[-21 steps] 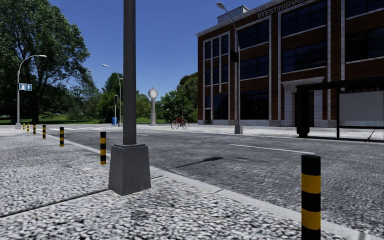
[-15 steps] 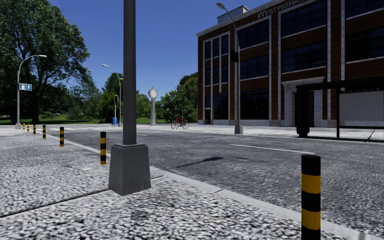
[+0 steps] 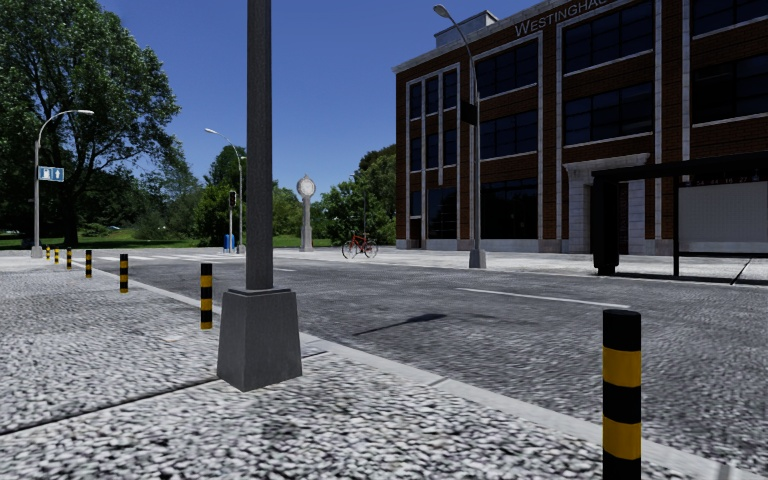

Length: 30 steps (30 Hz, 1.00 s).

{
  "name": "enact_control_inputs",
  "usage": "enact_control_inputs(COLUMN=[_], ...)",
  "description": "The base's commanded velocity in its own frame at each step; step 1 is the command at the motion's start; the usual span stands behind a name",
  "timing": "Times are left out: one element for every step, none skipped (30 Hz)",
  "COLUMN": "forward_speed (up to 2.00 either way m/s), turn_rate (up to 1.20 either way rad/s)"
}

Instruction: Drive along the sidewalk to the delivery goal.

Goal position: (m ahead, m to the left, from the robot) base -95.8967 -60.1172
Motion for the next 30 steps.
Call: enact_control_inputs(forward_speed=[0.0, 0.0, 0.0, 0.0, 0.0, 0.0, 0.0, 0.0, 0.0, 0.0, 0.67, 1.0, 1.0, 1.2, 1.38, 1.49, 1.49, 1.51, 1.52, 1.52, 1.52, 1.52, 1.52, 1.52, 1.52, 1.52, 1.52, 1.52, 1.52, 1.52], turn_rate=[0.0, 0.0, 0.0, 0.0, 0.0, 0.0, 0.0, 0.0, 0.0, 0.04, 0.14, 0.18, 0.18, 0.26, 0.41, 0.48, 0.48, 0.56, 0.58, 0.58, 0.58, 0.58, 0.58, 0.59, 0.65, 0.68, 0.68, 0.69, 0.69, 0.69])
